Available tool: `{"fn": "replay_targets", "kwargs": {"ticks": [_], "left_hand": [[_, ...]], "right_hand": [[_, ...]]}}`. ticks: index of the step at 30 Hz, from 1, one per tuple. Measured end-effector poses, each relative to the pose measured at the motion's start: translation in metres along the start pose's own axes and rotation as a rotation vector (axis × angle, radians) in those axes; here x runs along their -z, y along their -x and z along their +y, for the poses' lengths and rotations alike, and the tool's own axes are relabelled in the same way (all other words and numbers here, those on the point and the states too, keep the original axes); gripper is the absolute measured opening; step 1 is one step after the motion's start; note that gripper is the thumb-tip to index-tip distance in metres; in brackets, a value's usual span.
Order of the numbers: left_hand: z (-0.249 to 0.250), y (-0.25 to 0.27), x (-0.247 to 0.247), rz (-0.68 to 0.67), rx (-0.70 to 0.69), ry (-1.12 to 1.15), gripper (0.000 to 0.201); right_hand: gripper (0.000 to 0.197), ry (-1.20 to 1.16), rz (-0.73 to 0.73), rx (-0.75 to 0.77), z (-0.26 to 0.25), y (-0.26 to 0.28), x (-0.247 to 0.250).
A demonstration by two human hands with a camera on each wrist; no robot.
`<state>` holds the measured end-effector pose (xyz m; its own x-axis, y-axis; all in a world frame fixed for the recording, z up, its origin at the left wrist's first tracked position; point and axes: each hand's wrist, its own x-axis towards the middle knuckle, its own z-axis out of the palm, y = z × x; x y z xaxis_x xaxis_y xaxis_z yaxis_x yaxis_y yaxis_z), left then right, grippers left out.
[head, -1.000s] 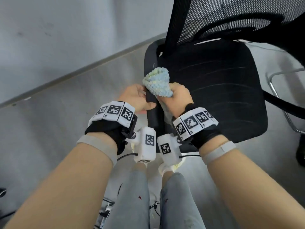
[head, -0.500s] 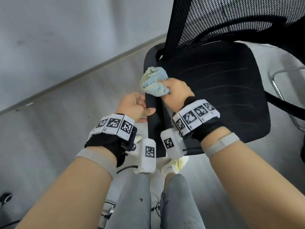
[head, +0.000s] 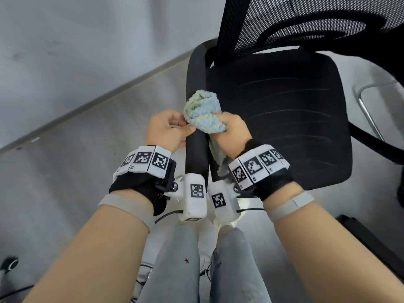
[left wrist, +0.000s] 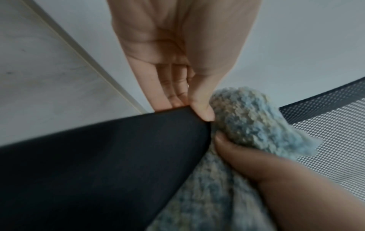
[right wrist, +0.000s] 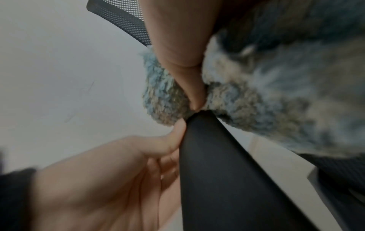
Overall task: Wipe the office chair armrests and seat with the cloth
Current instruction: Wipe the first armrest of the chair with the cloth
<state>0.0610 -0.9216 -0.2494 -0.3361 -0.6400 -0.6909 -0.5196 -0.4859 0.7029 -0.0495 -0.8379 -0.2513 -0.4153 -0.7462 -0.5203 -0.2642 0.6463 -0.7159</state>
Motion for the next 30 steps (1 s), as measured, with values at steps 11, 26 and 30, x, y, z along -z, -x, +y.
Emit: {"fn": "replay_targets", "kwargs": {"ticks": [11, 26, 30], "left_hand": [[-0.006, -0.001, 0.003, -0.066, -0.020, 0.073, 0.016], [-0.049, 0.028, 0.014, -0.099, 0.083, 0.103, 0.011], [-0.045, 0.021, 0.017, -0.089, 0.021, 0.079, 0.014]], "right_hand": [[0.032, 0.205, 0.115, 0.028, -0.046, -0.095, 0.020], [0.031, 0.134, -0.054, 0.046, -0.020, -0.037, 0.005], [0.027, 0.068, 0.011, 0.091, -0.012, -0.025, -0.006]]}}
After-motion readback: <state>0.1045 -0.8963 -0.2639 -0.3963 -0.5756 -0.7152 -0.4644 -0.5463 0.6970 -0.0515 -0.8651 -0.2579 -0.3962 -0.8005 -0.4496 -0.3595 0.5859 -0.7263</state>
